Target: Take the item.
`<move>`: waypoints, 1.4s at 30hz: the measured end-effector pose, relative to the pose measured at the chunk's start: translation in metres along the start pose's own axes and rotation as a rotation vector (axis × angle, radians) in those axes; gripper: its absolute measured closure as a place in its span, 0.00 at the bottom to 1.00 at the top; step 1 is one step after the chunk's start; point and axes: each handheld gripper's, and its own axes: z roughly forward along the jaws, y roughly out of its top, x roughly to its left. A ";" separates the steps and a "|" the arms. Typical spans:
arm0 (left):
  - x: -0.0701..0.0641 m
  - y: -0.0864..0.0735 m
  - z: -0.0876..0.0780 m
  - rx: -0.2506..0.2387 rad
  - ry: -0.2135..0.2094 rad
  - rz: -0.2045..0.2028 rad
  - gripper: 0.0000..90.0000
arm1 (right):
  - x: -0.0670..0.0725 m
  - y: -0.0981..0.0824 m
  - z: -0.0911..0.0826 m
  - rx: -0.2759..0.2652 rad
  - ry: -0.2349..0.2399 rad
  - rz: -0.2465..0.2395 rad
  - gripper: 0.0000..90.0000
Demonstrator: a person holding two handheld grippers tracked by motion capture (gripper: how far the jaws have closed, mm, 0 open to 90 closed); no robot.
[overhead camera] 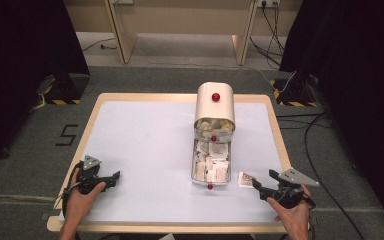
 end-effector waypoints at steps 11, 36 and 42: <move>0.000 0.000 0.000 0.000 0.000 0.000 0.13 | 0.012 -0.012 -0.020 0.006 -0.018 -0.040 0.28; 0.000 0.000 0.000 0.000 0.001 0.001 0.13 | 0.028 -0.042 -0.041 0.064 0.025 -0.078 0.30; 0.000 0.000 0.000 0.000 0.001 0.001 0.13 | 0.031 -0.049 -0.043 0.088 0.030 -0.088 0.30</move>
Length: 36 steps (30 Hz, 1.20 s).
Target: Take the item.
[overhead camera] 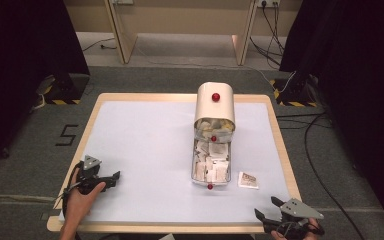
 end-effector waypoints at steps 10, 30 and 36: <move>0.000 0.000 0.000 0.000 0.000 -0.001 0.13 | 0.004 -0.009 -0.001 0.035 0.002 -0.016 0.31; 0.000 0.000 0.000 0.000 0.000 -0.002 0.13 | 0.005 -0.012 -0.003 0.052 -0.006 -0.022 0.31; 0.000 0.000 0.000 0.000 0.000 -0.002 0.13 | 0.004 -0.012 -0.003 0.052 -0.008 -0.024 0.31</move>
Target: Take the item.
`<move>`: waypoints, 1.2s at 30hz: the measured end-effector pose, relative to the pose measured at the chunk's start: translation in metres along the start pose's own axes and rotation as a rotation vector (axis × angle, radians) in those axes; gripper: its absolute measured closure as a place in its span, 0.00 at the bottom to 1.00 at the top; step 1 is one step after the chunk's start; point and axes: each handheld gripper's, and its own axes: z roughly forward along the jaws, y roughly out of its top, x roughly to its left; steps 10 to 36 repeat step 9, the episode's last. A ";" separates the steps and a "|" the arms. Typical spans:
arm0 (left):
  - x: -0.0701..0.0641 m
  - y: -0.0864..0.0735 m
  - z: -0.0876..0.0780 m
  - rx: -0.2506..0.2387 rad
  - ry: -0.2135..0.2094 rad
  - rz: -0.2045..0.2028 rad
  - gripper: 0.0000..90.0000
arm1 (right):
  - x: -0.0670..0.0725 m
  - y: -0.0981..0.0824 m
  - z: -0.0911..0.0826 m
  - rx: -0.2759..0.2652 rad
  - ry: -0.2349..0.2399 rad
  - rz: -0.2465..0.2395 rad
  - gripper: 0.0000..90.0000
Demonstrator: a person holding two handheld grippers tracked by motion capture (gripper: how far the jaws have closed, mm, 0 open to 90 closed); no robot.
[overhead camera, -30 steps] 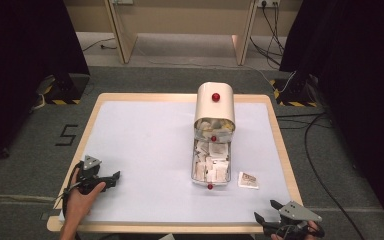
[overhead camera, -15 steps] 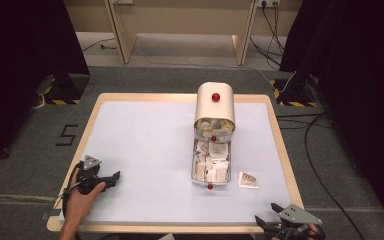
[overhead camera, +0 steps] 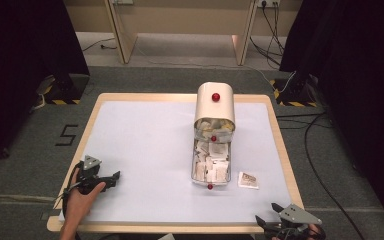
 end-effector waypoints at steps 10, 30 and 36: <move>0.000 0.000 0.000 0.000 0.000 0.000 0.13 | -0.001 0.000 0.000 -0.003 -0.002 -0.003 0.31; 0.000 0.000 0.000 0.000 0.000 0.000 0.13 | -0.001 0.000 0.000 -0.003 -0.002 -0.003 0.31; 0.000 0.000 0.000 0.000 0.000 0.000 0.13 | -0.001 0.000 0.000 -0.003 -0.002 -0.003 0.31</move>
